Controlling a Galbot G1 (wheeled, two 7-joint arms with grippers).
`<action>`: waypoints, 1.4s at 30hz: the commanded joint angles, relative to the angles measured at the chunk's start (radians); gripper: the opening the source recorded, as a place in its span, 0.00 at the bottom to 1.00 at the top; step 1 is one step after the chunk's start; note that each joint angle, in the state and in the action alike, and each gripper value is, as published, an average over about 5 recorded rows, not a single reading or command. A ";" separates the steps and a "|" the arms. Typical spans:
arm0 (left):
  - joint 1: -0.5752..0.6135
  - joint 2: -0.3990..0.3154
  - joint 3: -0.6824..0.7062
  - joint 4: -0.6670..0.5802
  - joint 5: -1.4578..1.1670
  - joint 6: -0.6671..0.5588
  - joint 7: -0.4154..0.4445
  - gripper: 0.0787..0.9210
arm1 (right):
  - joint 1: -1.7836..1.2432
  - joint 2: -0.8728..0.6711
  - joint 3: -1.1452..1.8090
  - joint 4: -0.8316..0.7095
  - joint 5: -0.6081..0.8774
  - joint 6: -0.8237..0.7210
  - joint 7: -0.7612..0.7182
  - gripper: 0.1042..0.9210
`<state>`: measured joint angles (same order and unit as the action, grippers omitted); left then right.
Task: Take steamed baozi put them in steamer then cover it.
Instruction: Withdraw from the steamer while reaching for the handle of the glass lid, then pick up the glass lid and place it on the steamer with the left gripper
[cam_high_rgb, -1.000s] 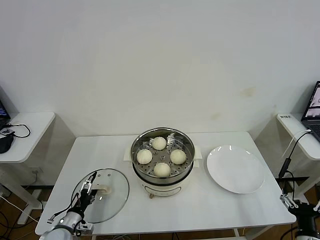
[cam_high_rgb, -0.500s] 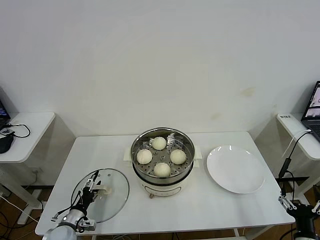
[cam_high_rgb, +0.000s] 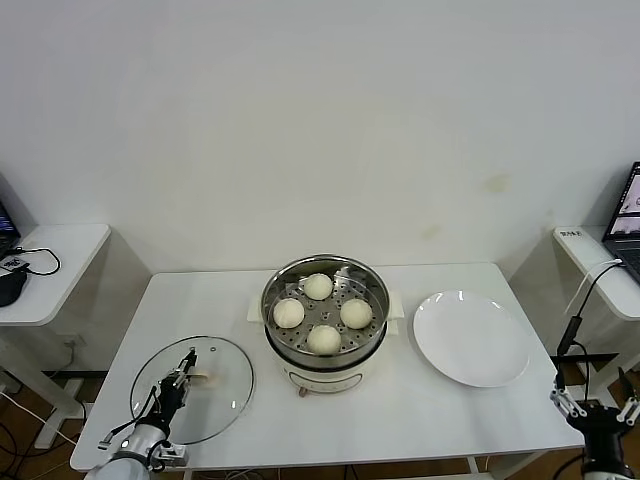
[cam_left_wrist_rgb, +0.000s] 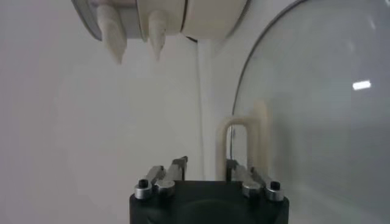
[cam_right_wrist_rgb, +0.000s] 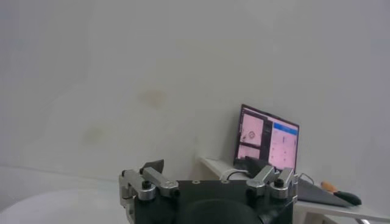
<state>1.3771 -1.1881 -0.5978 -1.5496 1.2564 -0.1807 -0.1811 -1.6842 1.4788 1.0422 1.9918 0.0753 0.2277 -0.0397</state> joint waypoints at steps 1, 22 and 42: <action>0.065 0.013 -0.029 -0.144 -0.034 0.029 -0.011 0.14 | -0.001 -0.005 -0.021 0.002 -0.001 0.001 0.000 0.88; 0.032 0.227 -0.045 -0.585 -0.242 0.350 0.228 0.07 | 0.019 -0.010 -0.093 -0.042 -0.025 0.014 0.005 0.88; -0.433 -0.010 0.509 -0.410 0.020 0.597 0.494 0.07 | 0.074 0.045 -0.275 -0.097 -0.213 0.013 0.065 0.88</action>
<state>1.1524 -1.0428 -0.3071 -2.0170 1.0812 0.2914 0.1516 -1.6294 1.5104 0.8464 1.9147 -0.0567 0.2402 0.0106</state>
